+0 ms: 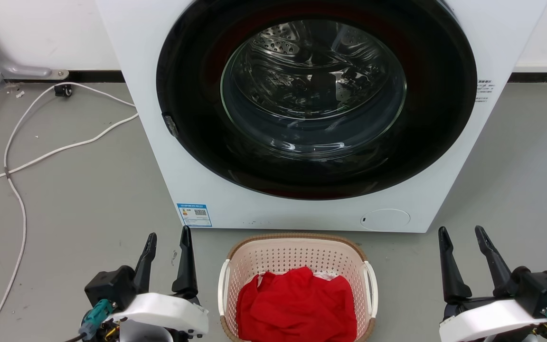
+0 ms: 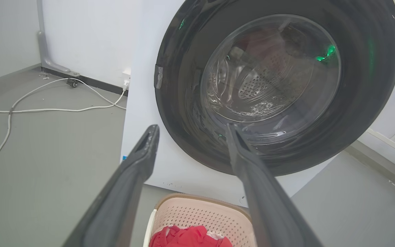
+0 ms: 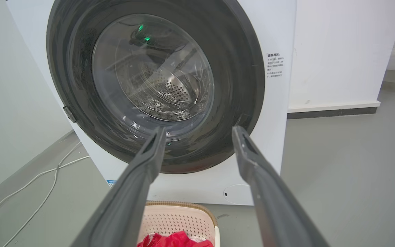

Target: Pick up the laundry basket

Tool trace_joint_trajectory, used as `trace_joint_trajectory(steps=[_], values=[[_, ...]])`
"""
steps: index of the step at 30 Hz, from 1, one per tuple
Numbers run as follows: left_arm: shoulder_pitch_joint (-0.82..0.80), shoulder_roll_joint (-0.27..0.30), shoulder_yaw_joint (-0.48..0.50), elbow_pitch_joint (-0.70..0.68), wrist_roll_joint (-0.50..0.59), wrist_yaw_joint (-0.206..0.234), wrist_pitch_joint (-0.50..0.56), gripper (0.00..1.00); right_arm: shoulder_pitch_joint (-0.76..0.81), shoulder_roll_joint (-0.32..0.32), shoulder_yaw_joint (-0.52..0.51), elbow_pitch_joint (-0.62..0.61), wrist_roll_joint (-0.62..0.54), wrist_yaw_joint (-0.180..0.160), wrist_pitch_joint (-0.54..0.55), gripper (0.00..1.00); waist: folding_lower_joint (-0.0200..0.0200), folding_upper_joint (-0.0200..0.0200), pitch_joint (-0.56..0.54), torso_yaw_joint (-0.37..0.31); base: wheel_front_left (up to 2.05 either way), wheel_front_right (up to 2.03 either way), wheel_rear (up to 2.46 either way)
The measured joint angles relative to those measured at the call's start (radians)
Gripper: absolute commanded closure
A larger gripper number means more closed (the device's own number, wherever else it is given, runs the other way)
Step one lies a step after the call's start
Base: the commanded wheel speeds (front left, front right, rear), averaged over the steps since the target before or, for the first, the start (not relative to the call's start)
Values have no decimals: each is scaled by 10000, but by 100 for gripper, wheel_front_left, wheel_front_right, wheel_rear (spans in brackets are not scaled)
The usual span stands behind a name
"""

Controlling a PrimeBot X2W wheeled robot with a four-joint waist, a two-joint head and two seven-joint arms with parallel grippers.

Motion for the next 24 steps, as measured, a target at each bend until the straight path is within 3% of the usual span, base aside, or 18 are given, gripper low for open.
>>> trace_joint_trajectory(steps=[24], values=[[128, 10, -119, 94, 1799, 222, -479, 0, 119, 0, 35, -54, -1875, 0, -462, 0, 0, 0, -52, -35, 0, 0, 0]])
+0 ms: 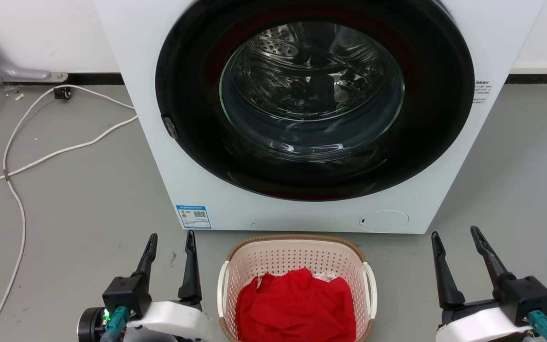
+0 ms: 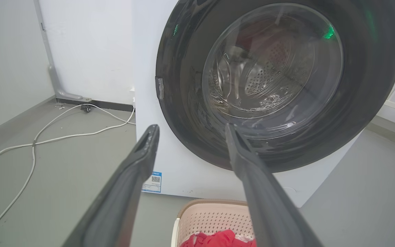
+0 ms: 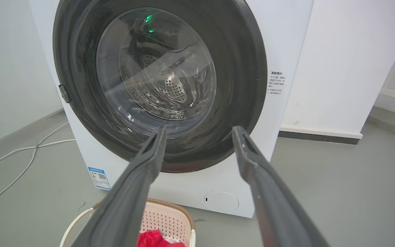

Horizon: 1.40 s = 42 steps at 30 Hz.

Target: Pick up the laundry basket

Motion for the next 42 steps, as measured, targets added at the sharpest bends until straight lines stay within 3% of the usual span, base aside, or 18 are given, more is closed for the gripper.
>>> trace_joint_trajectory(steps=[9, 28, 42], values=[[81, 2, -56, 44, 522, 82, -134, 0, 83, -2, 33, 38, -577, 0, -169, 0, 0, 0, -38, 3, 0, 0, 0], [86, 2, 19, 132, 619, 36, -148, 0, 74, -2, 13, 136, -543, 0, -169, 0, 0, 0, 75, -29, 0, 0, 0], [-1837, 4, 192, 1981, 1158, -593, -161, 0, -1418, -4, 2, 1114, -1158, 2, -171, 0, 1, 0, 1344, 105, 0, 0, 0]])
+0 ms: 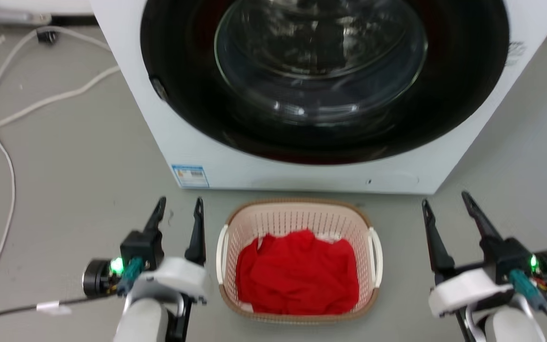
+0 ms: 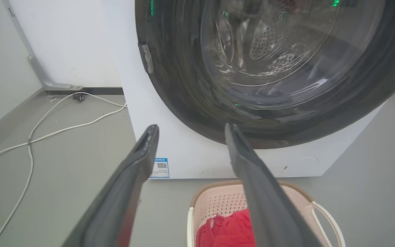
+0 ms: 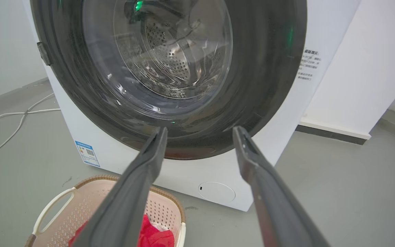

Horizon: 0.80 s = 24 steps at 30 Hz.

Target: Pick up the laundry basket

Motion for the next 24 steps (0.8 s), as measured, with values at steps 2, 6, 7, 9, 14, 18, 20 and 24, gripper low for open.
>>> trace_joint_trajectory(steps=[2, 6, 7, 9, 14, 18, 20, 24], values=[[-486, 6, 36, 393, 75, -98, 2, 0, -419, 0, -29, 299, -71, 0, 2, 0, 0, 0, 368, 22, 0, 0, 0], [-1543, 0, -36, 1281, 324, -341, 2, 0, -1315, -4, -77, 886, -284, 0, -2, 0, 1, 0, 1205, 69, 0, 0, 0], [-1771, 13, -36, 1559, 378, -360, 2, 0, -1514, -2, -69, 1089, -313, 0, 0, 0, 1, 0, 1430, 82, 0, 0, 0], [-2196, 48, -10, 2044, 458, -389, 2, 0, -1881, -4, -40, 1630, -385, 0, 0, 0, 2, 0, 1874, 104, 0, 0, 0], [-3286, 109, -10, 3156, 543, -520, 2, 0, -2970, -2, -79, 2922, -696, 0, -2, 0, 2, 0, 2954, 139, 0, 0, 0], [-3977, 155, -132, 3904, 673, -654, 2, 0, -3735, -2, -113, 3797, -738, 2, 0, 0, 1, 0, 3751, 133, 0, 0, 0], [-4230, 155, -155, 4337, 675, -665, 2, 0, -4032, -6, -119, 4194, -815, 2, 0, 0, 1, 0, 4114, 122, 0, 0, 0], [-4735, 180, -167, 5173, 633, -698, 2, 0, -4591, -6, -27, 5252, -878, 2, 2, 0, 1, 0, 4780, 70, 0, 0, 0]])
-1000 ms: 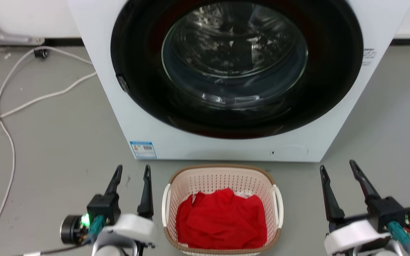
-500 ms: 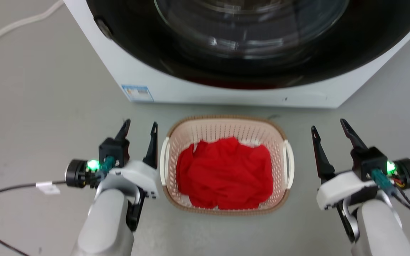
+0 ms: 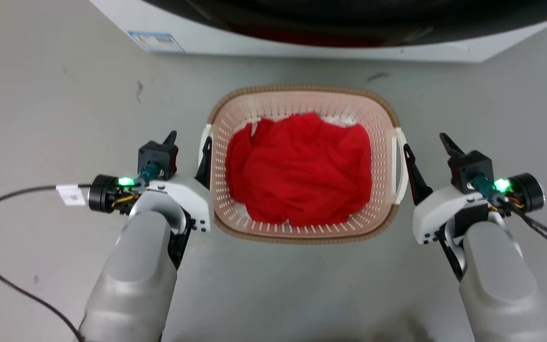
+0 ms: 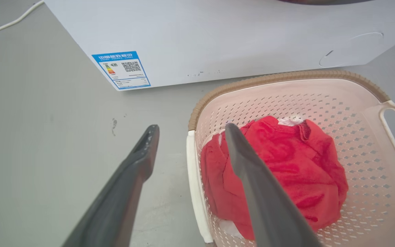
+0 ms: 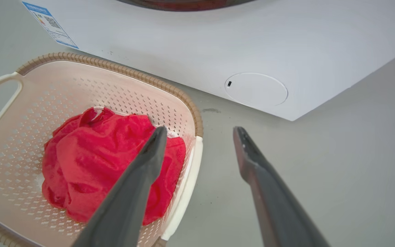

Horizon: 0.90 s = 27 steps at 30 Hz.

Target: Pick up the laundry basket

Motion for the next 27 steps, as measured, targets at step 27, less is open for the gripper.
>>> trace_joint_trajectory(steps=[27], values=[[-2533, -40, -767, 3206, 244, -10, 0, 0, -2469, 2, 410, 2940, 176, 0, -2, 0, -1, 0, 3134, -180, 0, 0, 0]])
